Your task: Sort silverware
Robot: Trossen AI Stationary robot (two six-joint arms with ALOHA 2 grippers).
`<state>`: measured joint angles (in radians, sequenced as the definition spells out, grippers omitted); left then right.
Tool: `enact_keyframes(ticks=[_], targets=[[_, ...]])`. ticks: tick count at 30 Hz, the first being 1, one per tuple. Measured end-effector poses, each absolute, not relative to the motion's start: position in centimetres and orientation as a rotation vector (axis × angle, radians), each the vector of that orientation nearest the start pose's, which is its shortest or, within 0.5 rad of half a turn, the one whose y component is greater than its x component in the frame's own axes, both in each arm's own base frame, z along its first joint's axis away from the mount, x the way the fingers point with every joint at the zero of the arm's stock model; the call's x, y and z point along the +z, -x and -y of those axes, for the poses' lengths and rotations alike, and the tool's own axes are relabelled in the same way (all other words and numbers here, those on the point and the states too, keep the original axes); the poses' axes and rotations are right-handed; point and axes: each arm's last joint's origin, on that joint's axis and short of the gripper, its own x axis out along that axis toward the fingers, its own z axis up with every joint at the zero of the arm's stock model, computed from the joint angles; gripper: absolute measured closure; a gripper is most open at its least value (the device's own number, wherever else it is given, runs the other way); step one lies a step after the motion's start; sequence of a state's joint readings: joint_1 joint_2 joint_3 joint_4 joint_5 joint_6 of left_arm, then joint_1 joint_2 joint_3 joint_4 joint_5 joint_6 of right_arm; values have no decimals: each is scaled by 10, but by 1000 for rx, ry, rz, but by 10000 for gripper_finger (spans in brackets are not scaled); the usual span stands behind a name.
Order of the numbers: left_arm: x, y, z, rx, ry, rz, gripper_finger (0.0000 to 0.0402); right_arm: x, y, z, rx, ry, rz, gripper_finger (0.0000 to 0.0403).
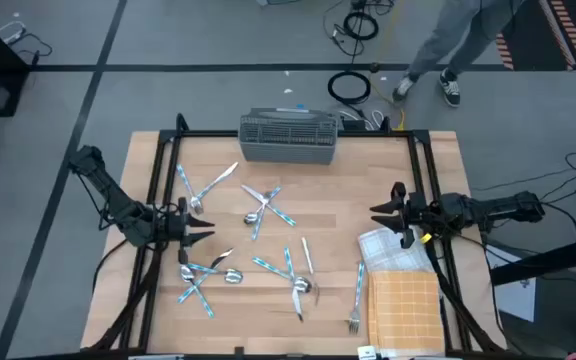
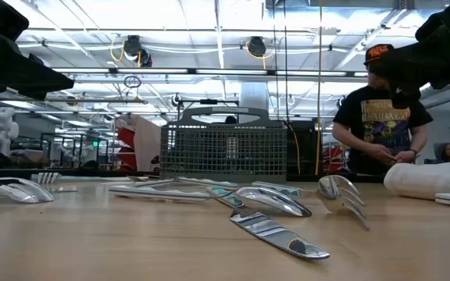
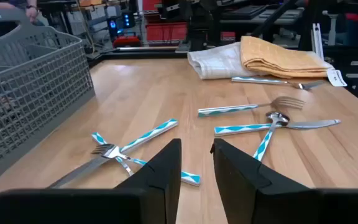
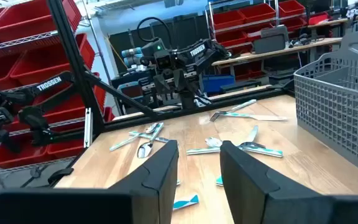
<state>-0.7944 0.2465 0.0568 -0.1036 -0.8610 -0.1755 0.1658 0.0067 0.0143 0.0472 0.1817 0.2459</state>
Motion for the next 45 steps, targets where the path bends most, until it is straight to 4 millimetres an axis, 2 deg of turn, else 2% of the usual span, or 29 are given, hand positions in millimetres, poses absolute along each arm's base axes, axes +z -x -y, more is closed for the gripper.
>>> enact_keyframes(ticks=[34,45], targets=[[156,-85,55,83,-41,-192,302,172,-96,-11,-9,-255,56,293],[156,-85,55,83,-41,-192,302,180,-95,-10,-3,-290,137,293]])
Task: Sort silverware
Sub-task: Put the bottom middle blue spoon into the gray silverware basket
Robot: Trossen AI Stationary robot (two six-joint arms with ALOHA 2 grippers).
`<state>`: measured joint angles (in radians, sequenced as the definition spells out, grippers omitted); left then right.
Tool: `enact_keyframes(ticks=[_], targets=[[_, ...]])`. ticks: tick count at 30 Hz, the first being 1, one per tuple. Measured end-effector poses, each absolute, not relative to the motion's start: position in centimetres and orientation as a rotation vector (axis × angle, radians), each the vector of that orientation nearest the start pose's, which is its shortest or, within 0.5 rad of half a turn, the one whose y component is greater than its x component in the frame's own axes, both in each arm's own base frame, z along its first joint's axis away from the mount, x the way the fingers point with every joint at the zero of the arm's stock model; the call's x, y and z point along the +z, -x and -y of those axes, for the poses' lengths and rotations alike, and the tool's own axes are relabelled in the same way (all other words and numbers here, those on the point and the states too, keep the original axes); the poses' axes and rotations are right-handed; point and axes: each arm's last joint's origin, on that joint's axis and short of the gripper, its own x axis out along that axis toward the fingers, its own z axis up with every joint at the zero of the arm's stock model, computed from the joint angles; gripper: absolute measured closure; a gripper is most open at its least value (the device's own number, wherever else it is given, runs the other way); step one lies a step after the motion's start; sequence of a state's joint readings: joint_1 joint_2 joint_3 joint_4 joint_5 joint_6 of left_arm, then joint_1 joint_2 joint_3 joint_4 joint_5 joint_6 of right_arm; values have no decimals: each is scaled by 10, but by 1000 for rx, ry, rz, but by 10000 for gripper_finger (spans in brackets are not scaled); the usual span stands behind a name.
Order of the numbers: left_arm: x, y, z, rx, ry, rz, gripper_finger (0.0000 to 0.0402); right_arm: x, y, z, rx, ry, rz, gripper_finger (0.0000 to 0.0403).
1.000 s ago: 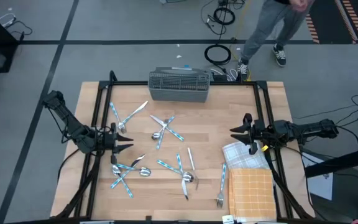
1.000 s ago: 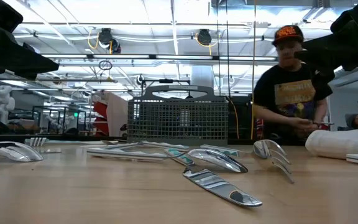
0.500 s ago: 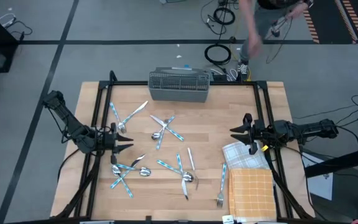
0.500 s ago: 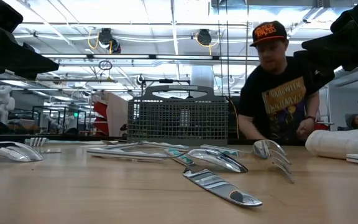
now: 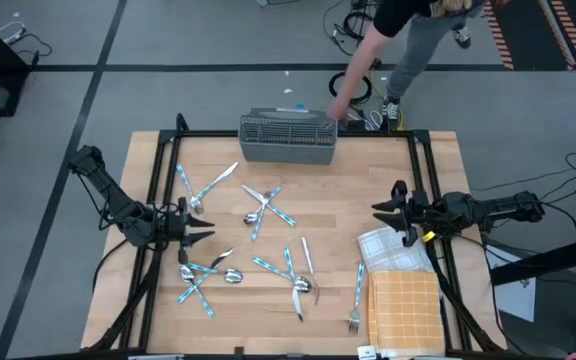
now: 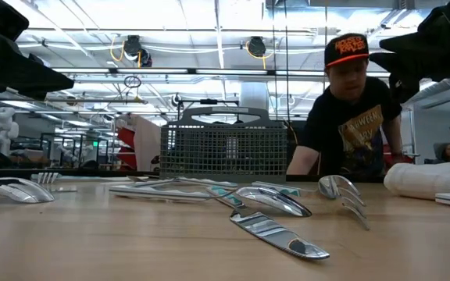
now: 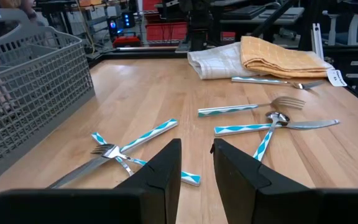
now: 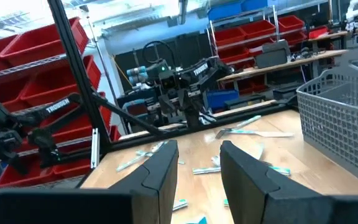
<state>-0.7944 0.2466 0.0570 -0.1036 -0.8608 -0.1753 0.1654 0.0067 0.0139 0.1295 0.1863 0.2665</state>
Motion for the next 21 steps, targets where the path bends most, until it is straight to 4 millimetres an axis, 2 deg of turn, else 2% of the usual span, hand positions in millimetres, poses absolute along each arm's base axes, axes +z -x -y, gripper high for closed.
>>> enact_keyframes(ticks=[5,9,14,17,21], targets=[[156,-85,55,83,-50,-192,302,182,-95,-6,-163,-310,181,293],[156,-85,55,77,-207,-191,302,182,-94,-5,-196,-342,185,293],[157,-85,55,72,-206,-180,302,183,-94,-3,-240,-456,213,293],[161,-86,56,69,-166,-149,302,182,-94,-3,-232,-536,217,293],[173,-87,58,52,8,-47,302,183,-94,-3,-230,-584,230,293]])
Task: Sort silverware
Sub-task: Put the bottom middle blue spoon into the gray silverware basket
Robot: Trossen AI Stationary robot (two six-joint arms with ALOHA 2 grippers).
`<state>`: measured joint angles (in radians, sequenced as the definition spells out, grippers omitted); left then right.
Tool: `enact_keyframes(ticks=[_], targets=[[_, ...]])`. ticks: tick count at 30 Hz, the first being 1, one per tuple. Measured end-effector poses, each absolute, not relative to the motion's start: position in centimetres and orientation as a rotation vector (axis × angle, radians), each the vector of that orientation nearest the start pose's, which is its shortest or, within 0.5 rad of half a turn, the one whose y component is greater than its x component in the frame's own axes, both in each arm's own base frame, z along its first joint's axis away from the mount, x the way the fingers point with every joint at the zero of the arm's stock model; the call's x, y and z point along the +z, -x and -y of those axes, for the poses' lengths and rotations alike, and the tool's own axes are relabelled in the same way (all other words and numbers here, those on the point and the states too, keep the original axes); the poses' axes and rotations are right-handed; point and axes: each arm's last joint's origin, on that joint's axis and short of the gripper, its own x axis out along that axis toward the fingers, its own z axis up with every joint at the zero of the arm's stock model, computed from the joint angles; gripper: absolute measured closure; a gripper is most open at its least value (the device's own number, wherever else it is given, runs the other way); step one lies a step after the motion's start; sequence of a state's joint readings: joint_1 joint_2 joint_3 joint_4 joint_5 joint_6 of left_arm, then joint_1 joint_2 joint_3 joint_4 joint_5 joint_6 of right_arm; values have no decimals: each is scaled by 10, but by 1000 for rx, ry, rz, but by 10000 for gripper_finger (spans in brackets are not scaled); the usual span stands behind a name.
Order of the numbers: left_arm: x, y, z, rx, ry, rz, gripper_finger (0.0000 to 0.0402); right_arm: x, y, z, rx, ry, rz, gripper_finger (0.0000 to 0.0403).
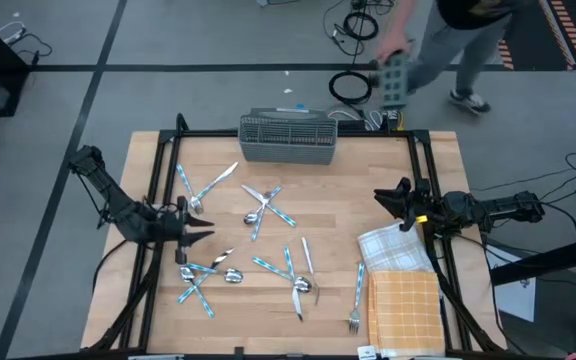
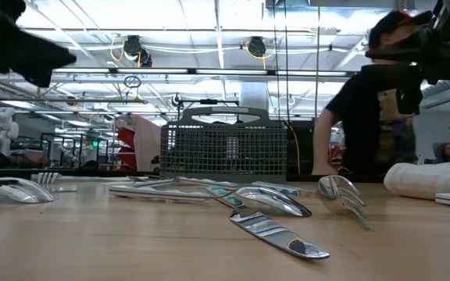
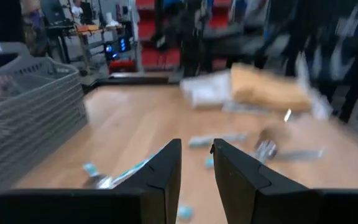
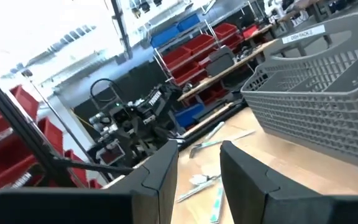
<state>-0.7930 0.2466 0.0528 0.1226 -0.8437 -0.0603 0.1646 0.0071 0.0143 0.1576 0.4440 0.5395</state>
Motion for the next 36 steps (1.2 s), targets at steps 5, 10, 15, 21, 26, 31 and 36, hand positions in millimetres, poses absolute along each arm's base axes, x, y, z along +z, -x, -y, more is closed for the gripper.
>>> enact_keyframes(ticks=[5,10,15,21,26,31,36], targets=[[188,-89,56,75,-16,63,302,183,-94,-3,-236,-624,245,293],[194,-89,55,77,107,109,302,184,-93,0,-329,-569,265,293],[211,-87,49,131,192,248,302,186,-92,1,-356,-580,301,293],[240,-75,37,82,539,539,302,193,-90,1,-334,-607,365,293],[244,-72,35,25,682,595,302,194,-90,1,-330,-608,375,293],[247,-71,30,190,645,575,302,194,-90,1,-330,-608,374,293],[280,-70,28,226,645,563,302,194,-90,1,-325,-607,372,293]])
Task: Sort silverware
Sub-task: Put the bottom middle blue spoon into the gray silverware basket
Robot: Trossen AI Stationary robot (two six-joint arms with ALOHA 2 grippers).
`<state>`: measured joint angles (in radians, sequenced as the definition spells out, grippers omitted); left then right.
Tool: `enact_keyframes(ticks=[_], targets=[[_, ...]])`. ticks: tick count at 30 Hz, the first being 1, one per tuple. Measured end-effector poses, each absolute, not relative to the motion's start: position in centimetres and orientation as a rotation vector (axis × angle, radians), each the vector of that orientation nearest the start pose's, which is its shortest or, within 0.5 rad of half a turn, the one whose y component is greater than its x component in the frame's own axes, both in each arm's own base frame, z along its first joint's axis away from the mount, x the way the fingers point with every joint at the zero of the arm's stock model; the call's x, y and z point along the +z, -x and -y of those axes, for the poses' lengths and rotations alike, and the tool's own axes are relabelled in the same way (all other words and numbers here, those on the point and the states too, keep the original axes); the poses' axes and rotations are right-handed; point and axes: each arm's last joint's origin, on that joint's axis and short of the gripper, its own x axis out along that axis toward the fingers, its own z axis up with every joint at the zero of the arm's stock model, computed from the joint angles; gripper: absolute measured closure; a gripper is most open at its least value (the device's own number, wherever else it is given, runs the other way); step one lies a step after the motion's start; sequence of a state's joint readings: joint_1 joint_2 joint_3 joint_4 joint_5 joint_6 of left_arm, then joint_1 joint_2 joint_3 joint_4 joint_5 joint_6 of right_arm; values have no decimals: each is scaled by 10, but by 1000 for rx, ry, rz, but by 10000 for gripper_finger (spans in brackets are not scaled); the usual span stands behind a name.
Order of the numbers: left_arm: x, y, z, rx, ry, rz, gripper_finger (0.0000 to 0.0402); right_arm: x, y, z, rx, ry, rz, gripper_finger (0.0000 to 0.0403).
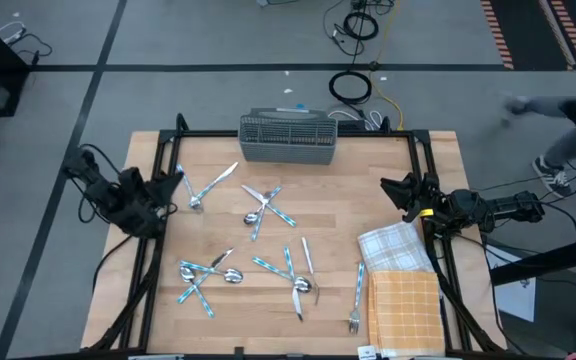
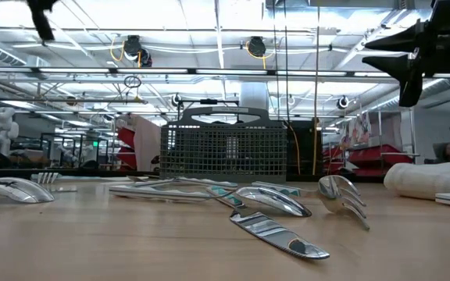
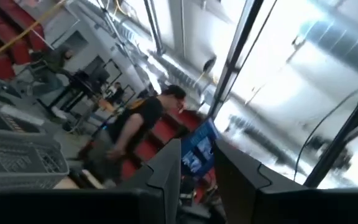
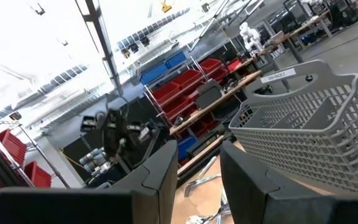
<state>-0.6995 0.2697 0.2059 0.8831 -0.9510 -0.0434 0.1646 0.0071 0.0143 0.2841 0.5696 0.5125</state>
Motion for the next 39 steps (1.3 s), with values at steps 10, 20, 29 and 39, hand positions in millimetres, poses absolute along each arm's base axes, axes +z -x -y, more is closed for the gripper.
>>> enact_keyframes(ticks=[10,20,29,39], targets=[[388,-88,39,523,235,137,302,193,-91,0,-306,-602,356,293],[387,-111,42,731,249,6,302,183,-93,0,-332,-579,263,293],[325,-127,20,791,628,-646,302,176,-94,0,-346,-566,194,293],[306,-117,-9,1120,709,-893,302,175,-94,0,-350,-557,180,293]])
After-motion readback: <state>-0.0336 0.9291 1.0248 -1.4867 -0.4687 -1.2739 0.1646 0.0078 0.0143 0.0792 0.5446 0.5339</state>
